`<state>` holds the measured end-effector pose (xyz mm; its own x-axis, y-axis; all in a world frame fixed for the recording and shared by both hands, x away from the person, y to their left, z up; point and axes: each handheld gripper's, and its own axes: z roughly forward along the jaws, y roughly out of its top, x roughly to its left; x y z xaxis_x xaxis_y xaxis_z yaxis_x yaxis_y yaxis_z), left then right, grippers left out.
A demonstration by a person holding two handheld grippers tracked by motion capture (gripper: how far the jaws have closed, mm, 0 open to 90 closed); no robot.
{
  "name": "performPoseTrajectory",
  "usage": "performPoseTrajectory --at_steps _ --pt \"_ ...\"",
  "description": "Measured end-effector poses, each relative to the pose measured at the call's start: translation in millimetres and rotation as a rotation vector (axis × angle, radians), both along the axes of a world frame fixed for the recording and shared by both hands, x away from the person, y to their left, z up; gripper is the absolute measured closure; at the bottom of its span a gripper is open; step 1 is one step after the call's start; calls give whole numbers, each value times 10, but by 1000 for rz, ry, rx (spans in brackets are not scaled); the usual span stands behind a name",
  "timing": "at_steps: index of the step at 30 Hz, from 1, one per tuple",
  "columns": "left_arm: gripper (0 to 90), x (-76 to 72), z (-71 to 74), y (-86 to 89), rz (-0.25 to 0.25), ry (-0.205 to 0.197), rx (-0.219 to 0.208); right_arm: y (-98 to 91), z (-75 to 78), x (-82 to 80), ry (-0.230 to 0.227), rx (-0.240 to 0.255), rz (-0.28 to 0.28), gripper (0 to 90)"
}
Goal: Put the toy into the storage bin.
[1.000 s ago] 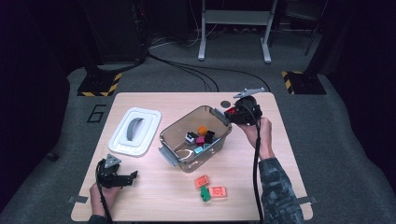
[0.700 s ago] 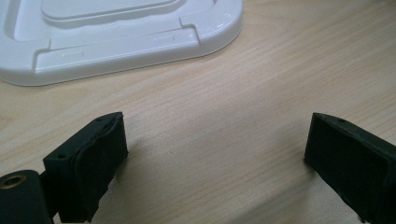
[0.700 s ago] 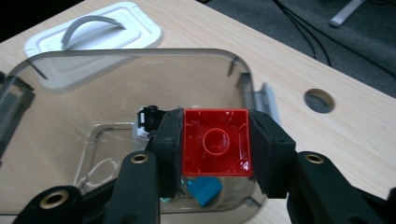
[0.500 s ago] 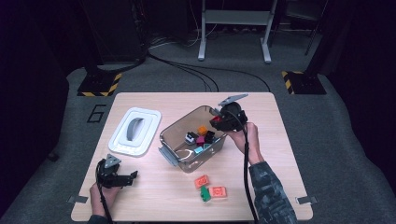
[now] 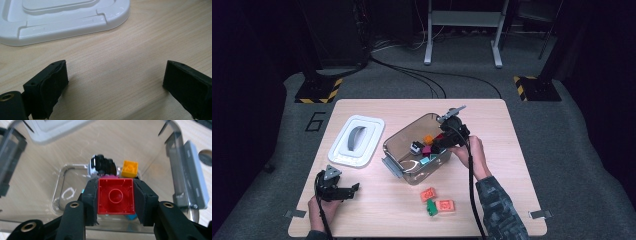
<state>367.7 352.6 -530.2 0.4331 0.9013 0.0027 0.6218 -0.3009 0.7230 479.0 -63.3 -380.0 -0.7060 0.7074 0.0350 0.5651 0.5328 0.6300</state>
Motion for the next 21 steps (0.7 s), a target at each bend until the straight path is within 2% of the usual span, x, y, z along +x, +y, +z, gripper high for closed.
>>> performPoseTrajectory --at_steps 7,15,16,21 --pt "57 0 1 0 0 1 0 -11 -60 0 37 -30 -10 583" --pt "57 0 -1 0 0 -1 -1 -37 -71 -22 43 -39 -9 576" --pt "57 0 1 0 0 1 0 -42 -72 -26 42 -39 -10 562" --pt "57 0 0 1 -1 -1 1 -90 -47 -57 30 -30 -22 362"
